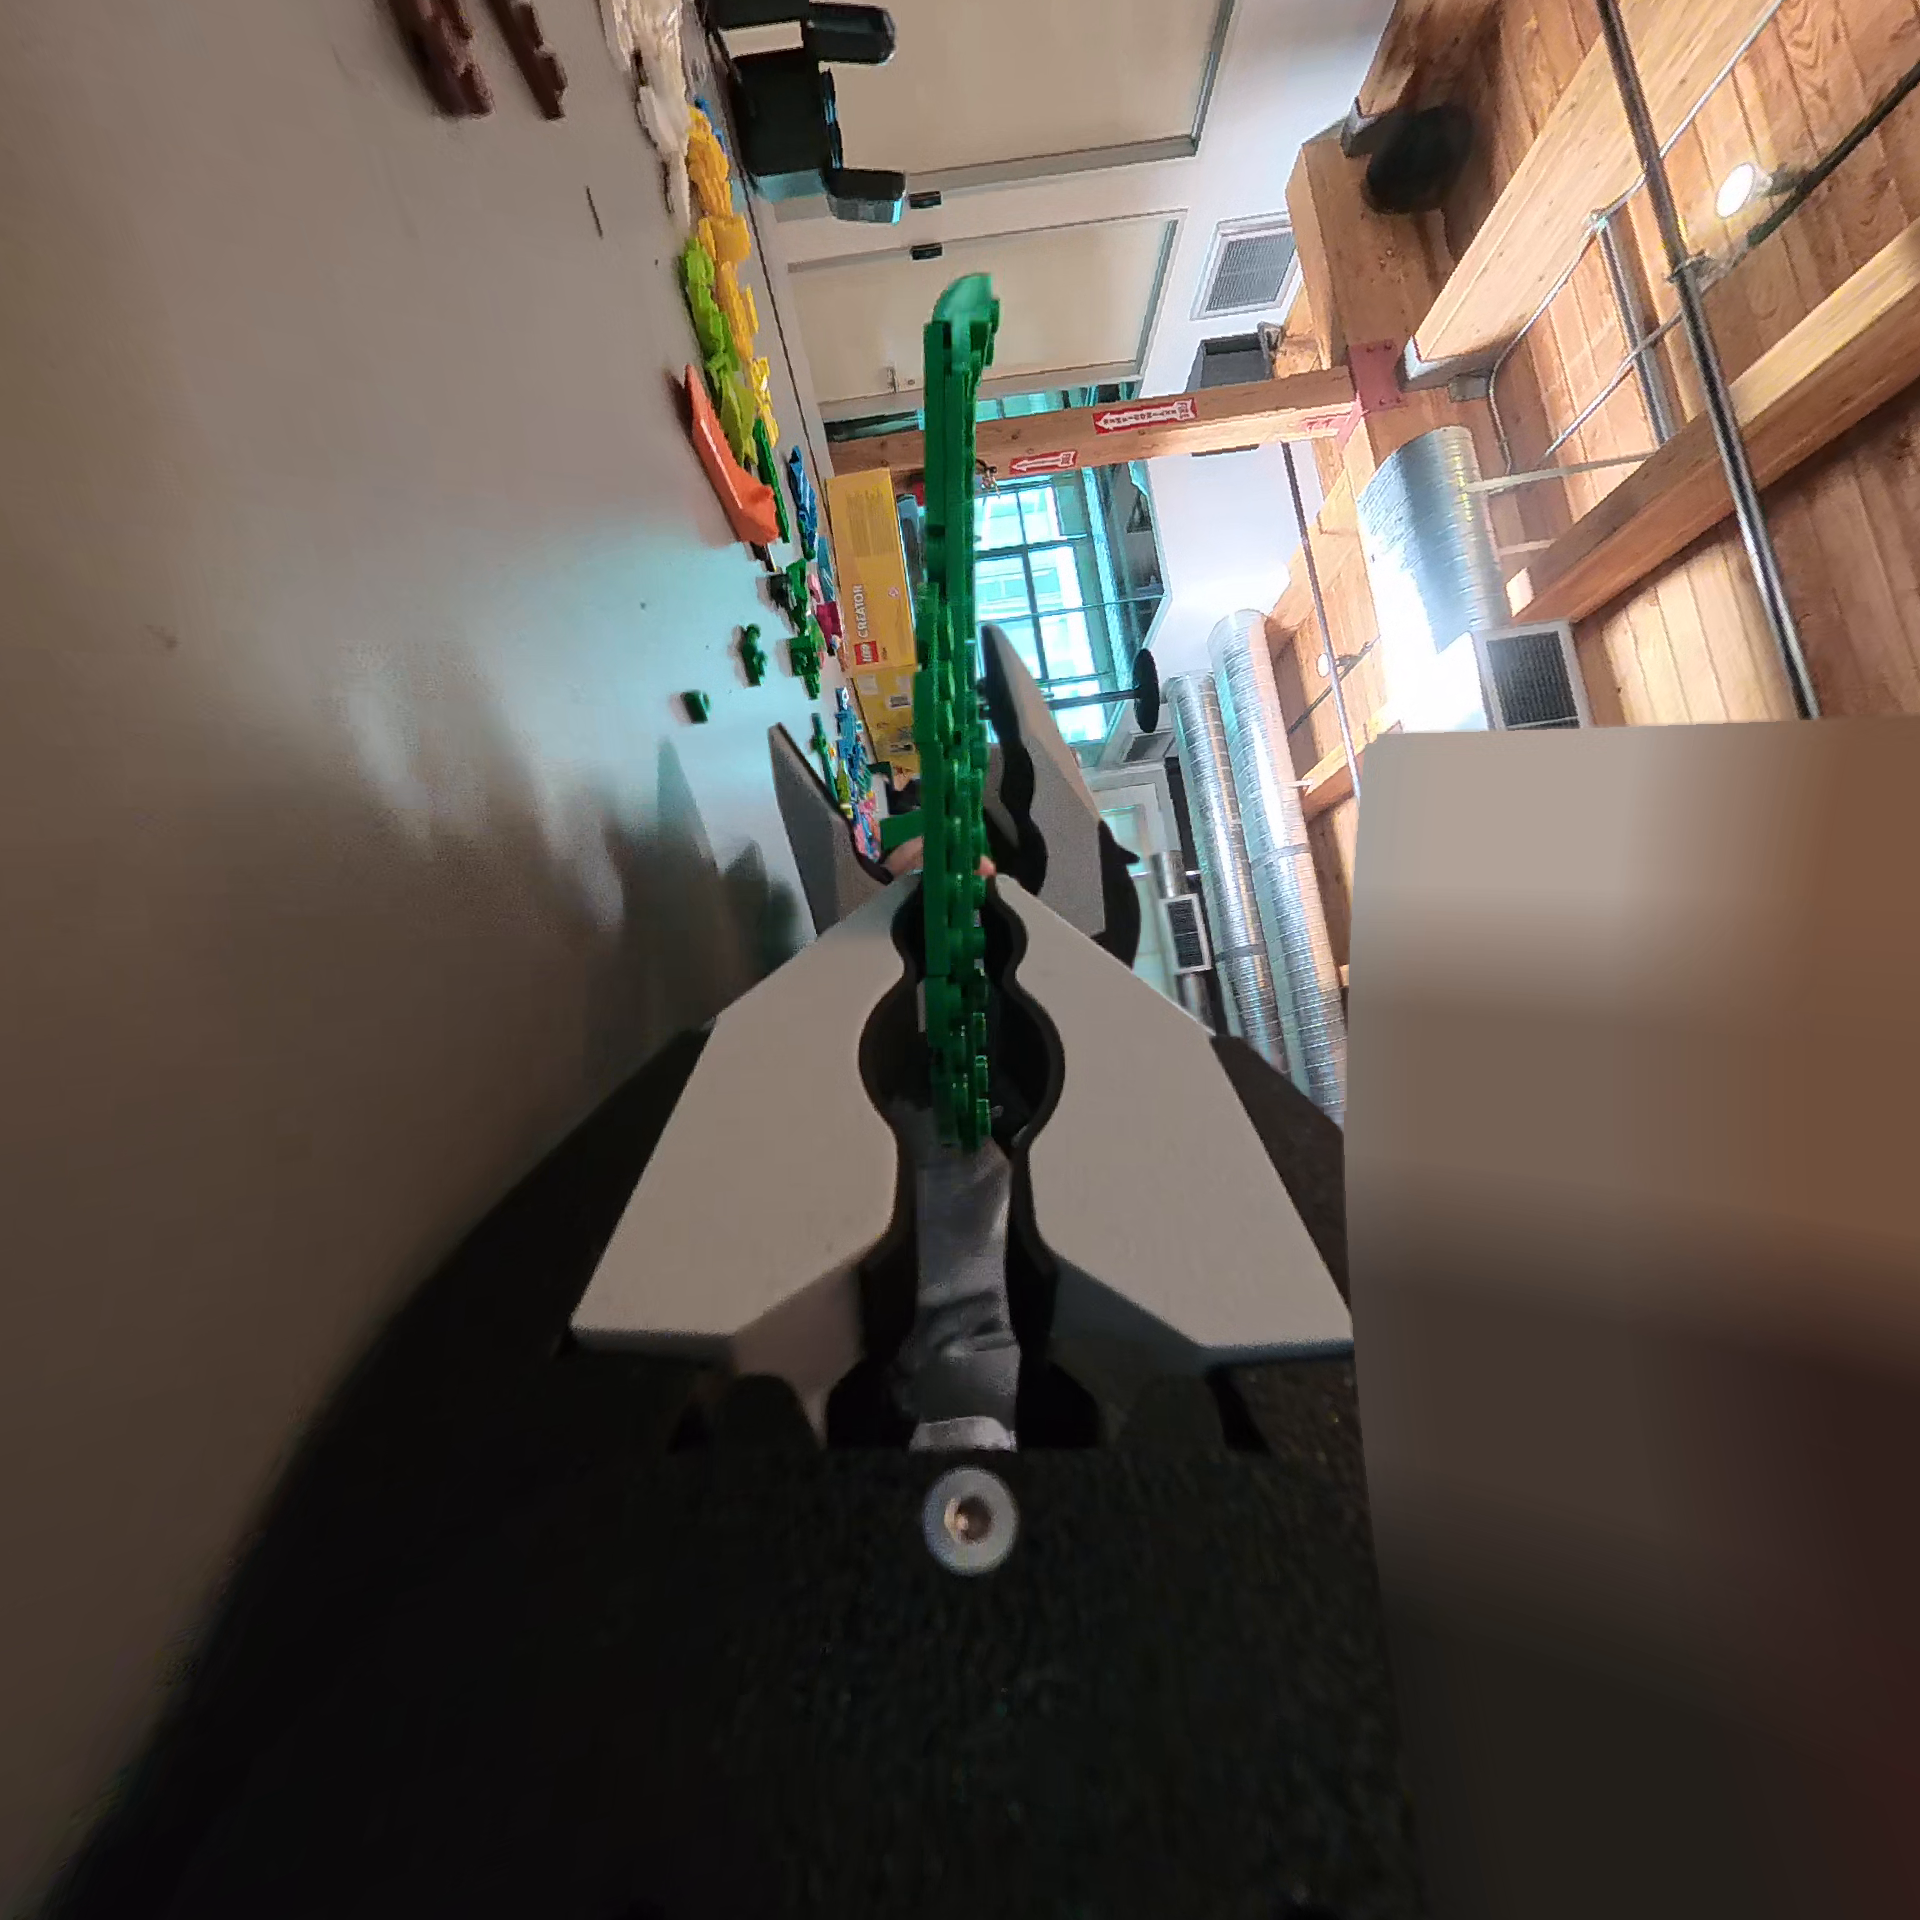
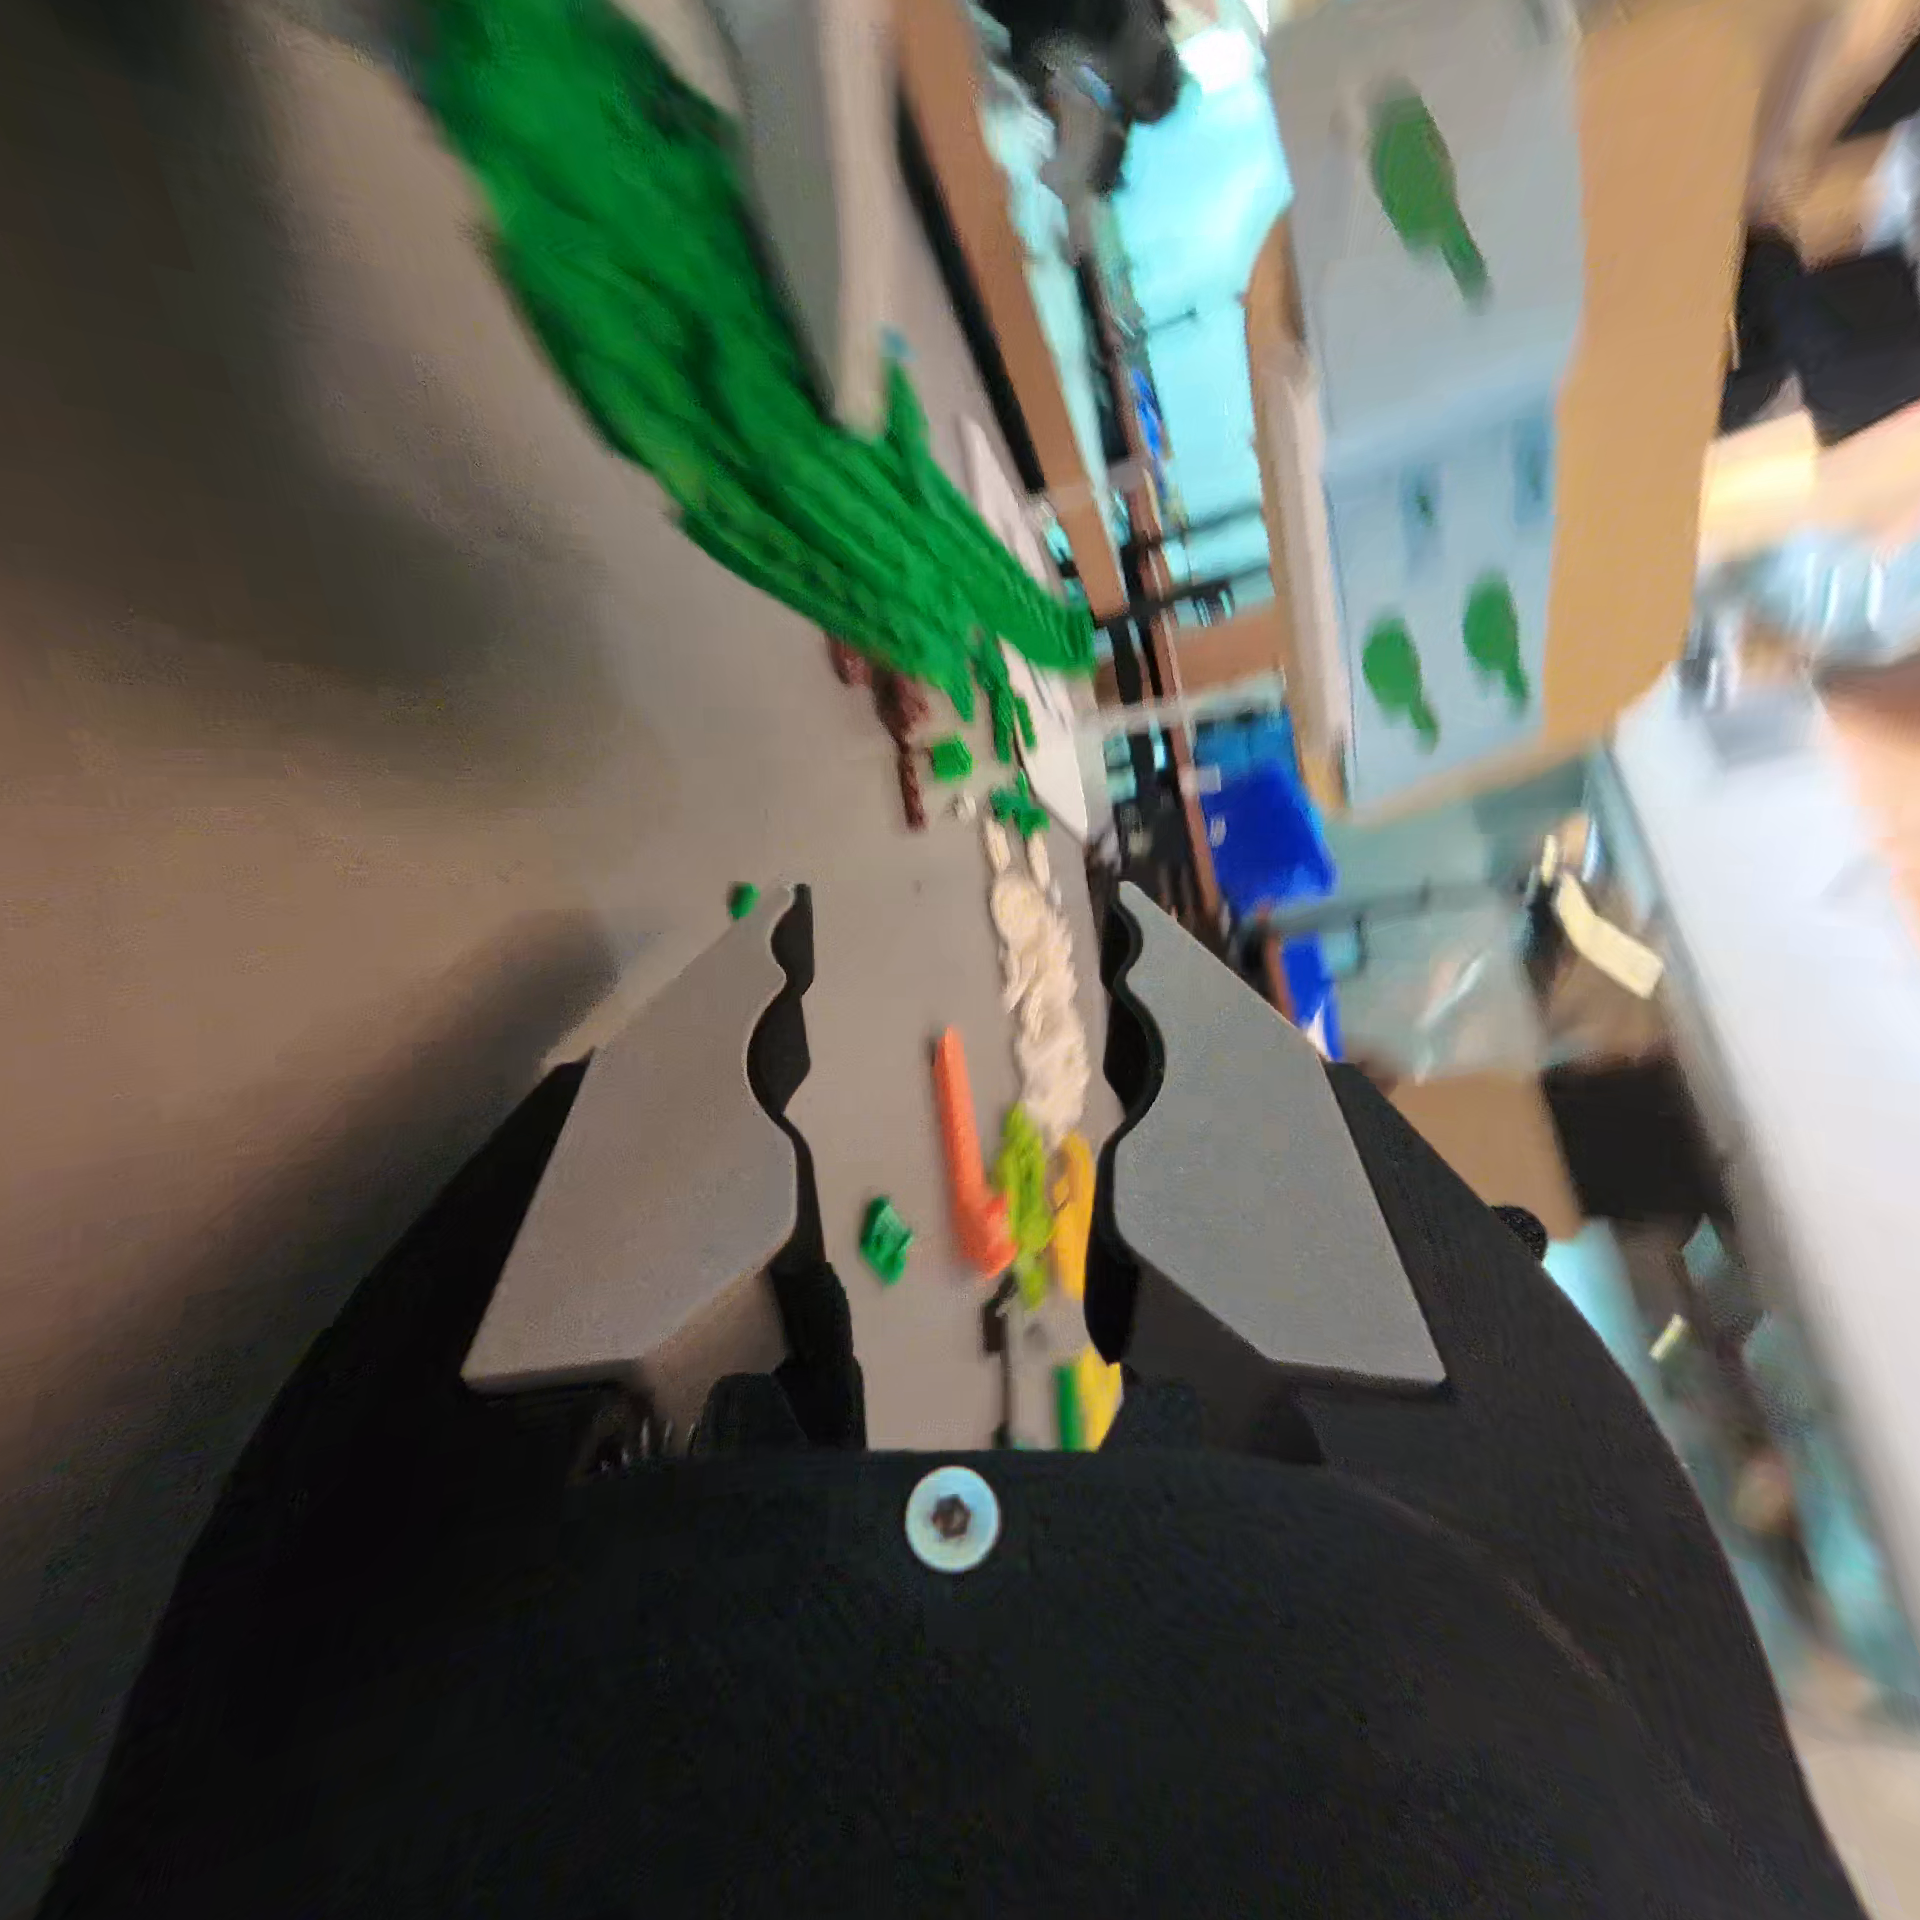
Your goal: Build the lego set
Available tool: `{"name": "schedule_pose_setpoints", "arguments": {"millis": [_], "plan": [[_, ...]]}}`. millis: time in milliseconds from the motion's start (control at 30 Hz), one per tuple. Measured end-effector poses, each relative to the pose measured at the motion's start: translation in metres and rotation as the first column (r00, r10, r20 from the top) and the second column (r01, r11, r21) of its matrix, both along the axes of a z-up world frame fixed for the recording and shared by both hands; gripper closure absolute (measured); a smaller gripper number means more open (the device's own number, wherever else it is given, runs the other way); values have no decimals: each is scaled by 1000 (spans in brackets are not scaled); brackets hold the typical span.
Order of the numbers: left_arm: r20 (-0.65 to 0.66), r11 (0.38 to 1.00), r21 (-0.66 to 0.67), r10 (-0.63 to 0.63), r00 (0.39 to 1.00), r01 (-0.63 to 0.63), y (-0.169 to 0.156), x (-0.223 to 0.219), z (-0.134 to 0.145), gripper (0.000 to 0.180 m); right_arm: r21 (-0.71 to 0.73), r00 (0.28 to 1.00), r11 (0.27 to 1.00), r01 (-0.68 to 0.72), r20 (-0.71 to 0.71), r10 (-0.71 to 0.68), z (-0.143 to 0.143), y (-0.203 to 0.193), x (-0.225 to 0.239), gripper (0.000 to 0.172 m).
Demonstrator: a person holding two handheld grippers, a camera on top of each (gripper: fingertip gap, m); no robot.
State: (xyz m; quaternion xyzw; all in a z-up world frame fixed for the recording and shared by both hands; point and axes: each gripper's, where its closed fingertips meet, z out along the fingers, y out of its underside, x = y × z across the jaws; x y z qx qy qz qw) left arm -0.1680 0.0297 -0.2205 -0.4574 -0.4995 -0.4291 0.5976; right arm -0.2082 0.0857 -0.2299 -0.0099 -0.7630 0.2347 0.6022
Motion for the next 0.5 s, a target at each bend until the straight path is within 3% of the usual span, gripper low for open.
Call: {"name": "schedule_pose_setpoints", "arguments": {"millis": [200, 367, 500], "plan": [[-203, 996, 68, 75, 976, -63, -7, -24, 28, 175, -198, 983, 975, 97, -134, -125, 33, 31, -9, 140], [-488, 994, 63, 107, 866, -88, -3, -40, 48, 175, -369, 995, 927, 71, -43, -94, 31, 33, -13, 147], [-492, 989, 109, 138, 859, -96, -11, -43, 50, 175, -476, 999, 879, 35, -19, -50, 40, 35, -8, 150]]}}
